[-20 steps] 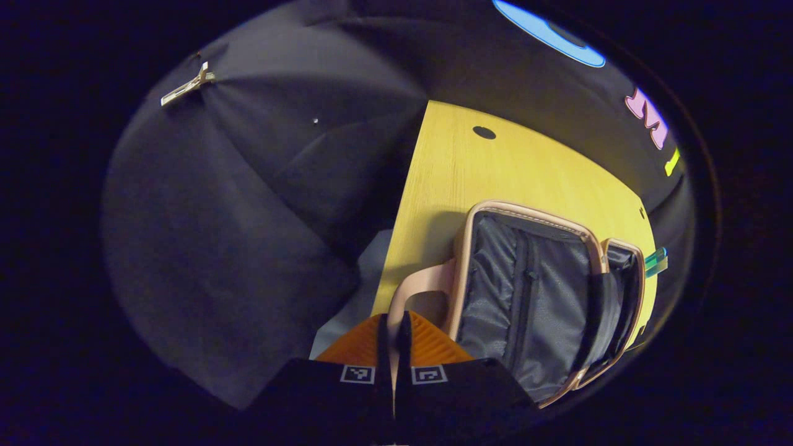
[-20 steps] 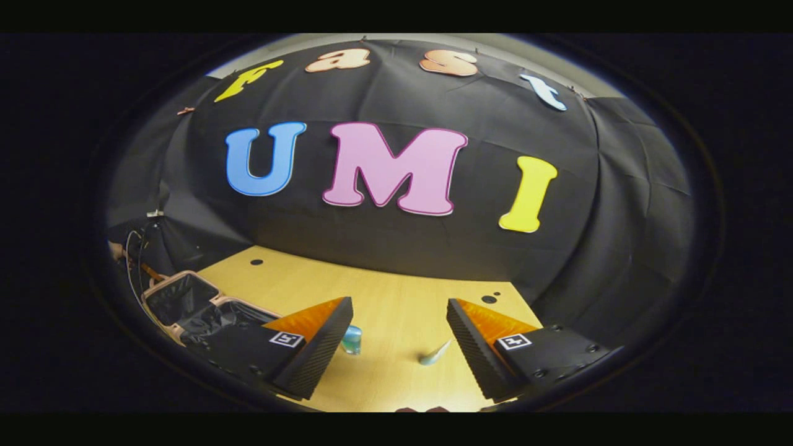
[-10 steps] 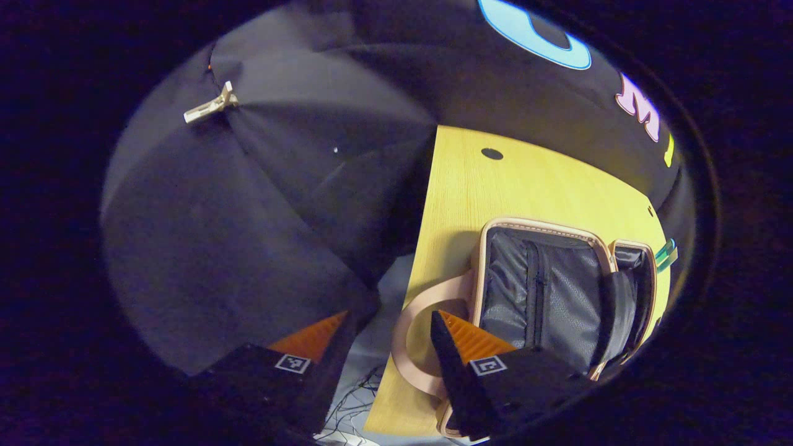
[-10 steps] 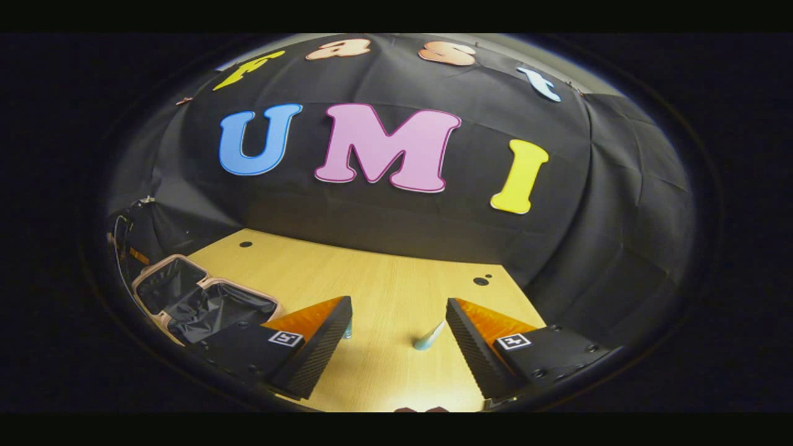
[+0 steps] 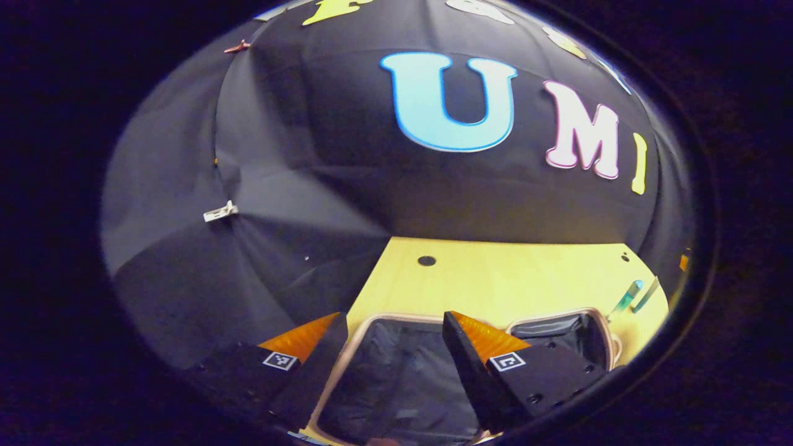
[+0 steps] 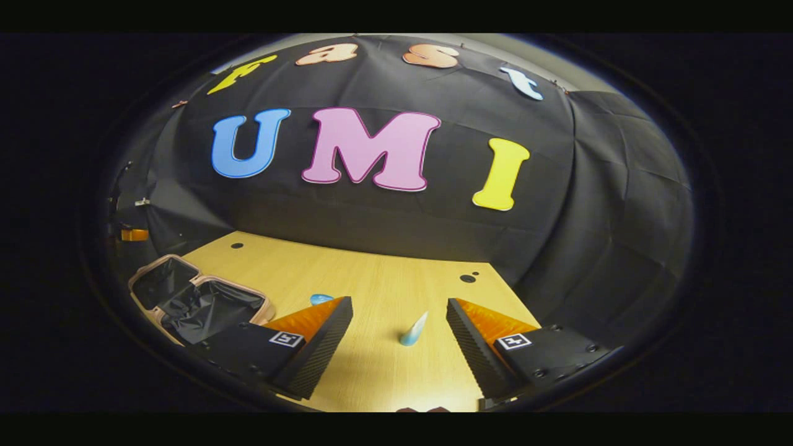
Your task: First open the suitcase, pack the skin care products into it, and then close the suitcase.
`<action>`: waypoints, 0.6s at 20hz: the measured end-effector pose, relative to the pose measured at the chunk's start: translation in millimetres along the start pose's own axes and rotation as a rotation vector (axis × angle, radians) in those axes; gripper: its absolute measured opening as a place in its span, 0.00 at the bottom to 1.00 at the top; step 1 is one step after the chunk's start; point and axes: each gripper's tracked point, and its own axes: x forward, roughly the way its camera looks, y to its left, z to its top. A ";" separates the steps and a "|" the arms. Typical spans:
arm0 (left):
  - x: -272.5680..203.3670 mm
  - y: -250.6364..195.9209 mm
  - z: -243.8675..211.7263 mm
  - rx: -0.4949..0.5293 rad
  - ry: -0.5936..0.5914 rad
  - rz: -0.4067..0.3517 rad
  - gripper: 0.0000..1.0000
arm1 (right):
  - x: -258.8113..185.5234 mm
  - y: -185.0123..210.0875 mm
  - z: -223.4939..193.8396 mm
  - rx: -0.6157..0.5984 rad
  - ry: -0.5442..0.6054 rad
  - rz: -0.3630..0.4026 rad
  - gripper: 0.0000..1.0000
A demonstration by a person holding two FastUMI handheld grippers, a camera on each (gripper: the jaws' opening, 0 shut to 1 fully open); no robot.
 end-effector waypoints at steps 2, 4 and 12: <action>-15.3 -64.1 23.4 -0.030 -0.062 -0.060 0.97 | 3.0 3.7 -3.6 -0.004 0.002 0.028 0.96; -22.9 -124.3 34.8 -0.036 -0.104 -0.128 0.97 | 7.1 5.3 -5.7 -0.007 0.003 0.058 0.96; -23.4 -355.0 -29.5 0.117 0.038 -0.399 0.96 | 45.3 -7.8 -24.5 0.011 0.027 0.134 0.96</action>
